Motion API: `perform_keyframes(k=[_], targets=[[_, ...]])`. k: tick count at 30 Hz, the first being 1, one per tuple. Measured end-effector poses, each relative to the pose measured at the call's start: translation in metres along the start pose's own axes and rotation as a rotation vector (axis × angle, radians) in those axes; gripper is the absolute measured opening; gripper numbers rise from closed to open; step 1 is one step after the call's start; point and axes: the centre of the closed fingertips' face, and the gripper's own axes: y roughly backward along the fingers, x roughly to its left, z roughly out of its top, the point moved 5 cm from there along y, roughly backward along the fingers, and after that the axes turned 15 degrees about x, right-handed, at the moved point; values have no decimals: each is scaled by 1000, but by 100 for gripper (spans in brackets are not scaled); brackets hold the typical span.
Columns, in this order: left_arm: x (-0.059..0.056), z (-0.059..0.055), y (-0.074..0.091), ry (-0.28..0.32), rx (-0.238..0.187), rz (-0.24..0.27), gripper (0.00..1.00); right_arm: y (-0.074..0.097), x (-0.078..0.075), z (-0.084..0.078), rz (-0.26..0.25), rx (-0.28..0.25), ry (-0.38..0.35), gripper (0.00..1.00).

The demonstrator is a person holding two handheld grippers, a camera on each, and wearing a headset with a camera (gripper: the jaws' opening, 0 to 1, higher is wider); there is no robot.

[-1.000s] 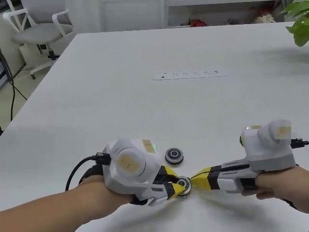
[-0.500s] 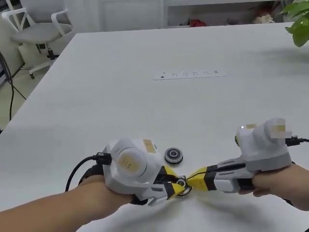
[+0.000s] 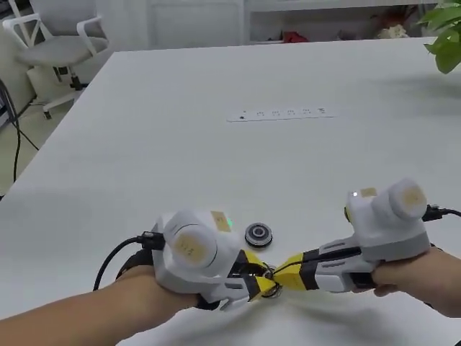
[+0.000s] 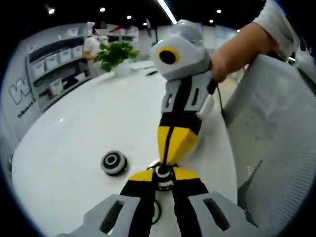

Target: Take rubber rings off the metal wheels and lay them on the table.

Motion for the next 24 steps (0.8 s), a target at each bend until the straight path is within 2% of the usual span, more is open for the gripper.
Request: perform_keyframes(k=[5,10,17,20,24], targets=[[1,0,1,6,-1,-16,15,0,-1,2,0,-3,-6,0],[0,-2,4,31,-3,-49,21,1,-3,7,-1,-17,-18,0],[-1,-4,16,46,-22,-81,27,5,-3,8,0,-30,-23,0],[-1,-5,21,48,-25,-76,33,4,-3,11,2,-36,-23,0],[0,-8,31,51,-39,-72,35,8,0,16,6,-54,-28,0]])
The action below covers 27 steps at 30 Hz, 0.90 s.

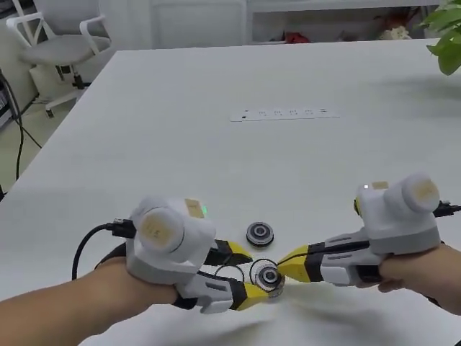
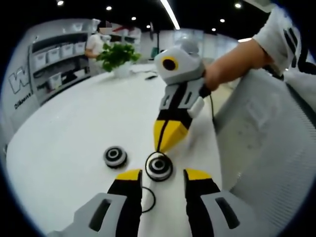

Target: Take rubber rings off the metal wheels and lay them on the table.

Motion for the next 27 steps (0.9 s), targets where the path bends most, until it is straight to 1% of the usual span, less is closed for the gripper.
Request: perform_keyframes(k=[3,5,9,11,15,22,27], targets=[[-1,-3,6,-4,-4,4,40,2,3,3,2,-11,-2,0],[0,-4,11,5,-13,12,41,3,4,6,6,-21,-8,0],[3,-8,18,26,-28,21,44,3,7,9,10,-22,-3,0],[3,-10,21,30,-30,28,48,2,9,10,13,-21,1,0],[6,-15,29,50,-42,47,53,1,11,14,19,-21,11,0],[12,-24,41,102,-63,75,58,-5,13,20,31,-12,25,0],[15,-33,47,126,-65,94,61,-13,13,21,37,6,32,0]])
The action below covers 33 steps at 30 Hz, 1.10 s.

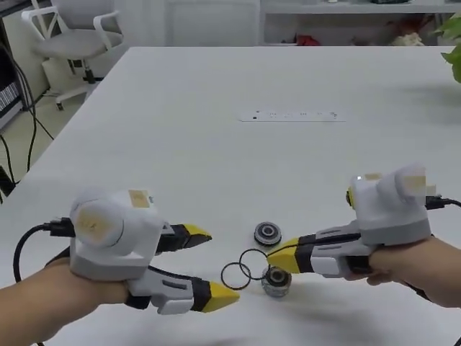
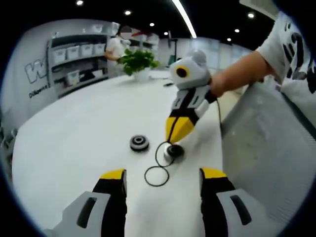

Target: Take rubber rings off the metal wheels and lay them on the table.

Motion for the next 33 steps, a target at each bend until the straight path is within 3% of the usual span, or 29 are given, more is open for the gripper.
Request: perform_keyframes(k=[11,21,33], targets=[[8,-14,11,45,-1,37,63,-17,-3,5,33,24,3,0],[9,-19,12,61,1,44,63,-30,-3,3,55,43,-13,0],[11,-23,14,67,9,51,63,-35,-15,-1,-4,68,-14,1]])
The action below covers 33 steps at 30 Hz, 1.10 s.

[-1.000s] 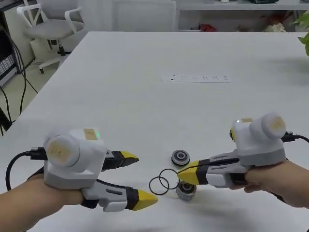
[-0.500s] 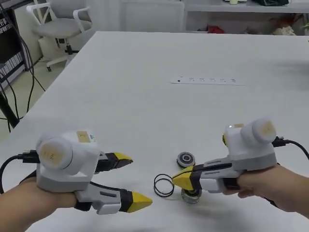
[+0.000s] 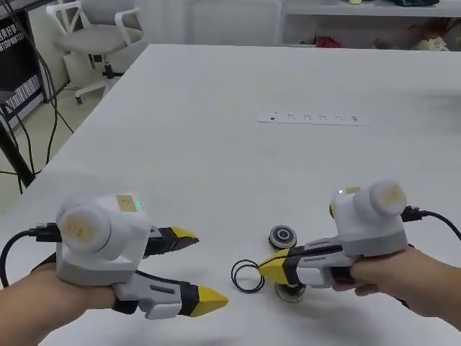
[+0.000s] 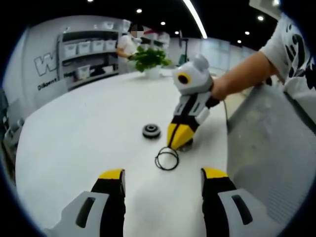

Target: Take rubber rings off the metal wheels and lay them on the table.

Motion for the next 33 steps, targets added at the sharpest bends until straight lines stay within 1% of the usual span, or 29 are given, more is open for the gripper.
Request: perform_keyframes(k=[2,8,13,18,23,33], targets=[[0,0,0,0,1,-1,63,-1,-1,-2,-17,12,15,4],[-1,0,-2,0,3,-6,63,-1,-3,-2,-39,18,33,10],[-1,1,-3,-2,4,-9,63,1,-2,-3,-44,20,39,14],[0,3,-4,-6,5,-12,62,8,1,1,-42,-2,42,16],[-1,9,-5,-13,1,-17,62,16,1,2,-46,-18,44,17],[0,19,-9,-30,0,-22,62,36,-5,1,-76,-50,34,18]])
